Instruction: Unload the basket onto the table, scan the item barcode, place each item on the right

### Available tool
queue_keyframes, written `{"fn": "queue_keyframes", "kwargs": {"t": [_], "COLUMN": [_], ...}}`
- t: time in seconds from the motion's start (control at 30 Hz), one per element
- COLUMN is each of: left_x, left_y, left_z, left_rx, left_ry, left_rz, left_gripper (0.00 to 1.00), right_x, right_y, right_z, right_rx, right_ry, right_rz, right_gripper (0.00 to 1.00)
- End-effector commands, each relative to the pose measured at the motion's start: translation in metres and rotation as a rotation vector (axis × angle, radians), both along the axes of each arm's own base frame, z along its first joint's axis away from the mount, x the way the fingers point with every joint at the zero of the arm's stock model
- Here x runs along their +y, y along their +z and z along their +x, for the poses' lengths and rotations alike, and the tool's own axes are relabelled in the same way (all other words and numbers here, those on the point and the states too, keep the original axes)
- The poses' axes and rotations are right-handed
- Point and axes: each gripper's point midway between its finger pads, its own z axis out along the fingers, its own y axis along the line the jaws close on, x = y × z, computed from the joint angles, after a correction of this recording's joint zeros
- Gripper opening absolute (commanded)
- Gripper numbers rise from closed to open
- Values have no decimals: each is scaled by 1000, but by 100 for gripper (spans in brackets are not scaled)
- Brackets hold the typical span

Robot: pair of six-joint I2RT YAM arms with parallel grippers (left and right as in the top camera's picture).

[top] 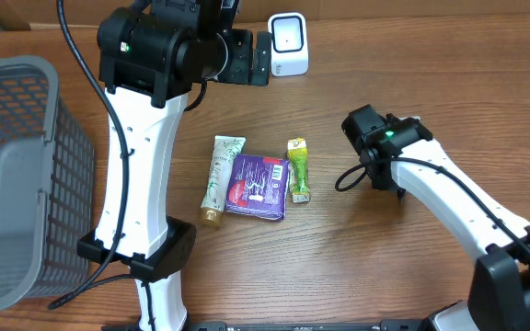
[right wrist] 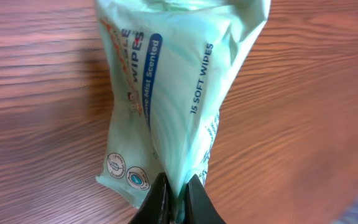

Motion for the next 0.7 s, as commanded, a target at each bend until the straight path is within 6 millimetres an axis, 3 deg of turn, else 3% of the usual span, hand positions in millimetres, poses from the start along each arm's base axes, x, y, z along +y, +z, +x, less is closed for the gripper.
{"fn": "queue_keyframes", "kwargs": {"t": [0.0, 0.3, 0.37, 0.43, 0.47, 0.67], "left_x": [6, 6, 6, 6, 6, 6], "left_y": [14, 14, 14, 14, 14, 14], "left_z": [-5, -5, -5, -5, -5, -5], "left_rx": [-47, -47, -47, -47, -47, -47], "left_ry": [-7, -7, -7, -7, -7, -7], "left_rz": [8, 8, 8, 8, 8, 8], "left_gripper": [100, 99, 100, 100, 100, 100], "right_x": [-14, -3, 10, 32, 42, 94], "right_y": [-4, -47, -54, -62, -66, -87], "right_z": [9, 13, 13, 11, 9, -9], "right_rx": [17, 182, 176, 166, 166, 195], "right_ry": [23, 171, 202, 236, 253, 326], "right_rz": [-153, -323, -312, -255, -227, -59], "right_gripper": [4, 4, 4, 25, 31, 38]}}
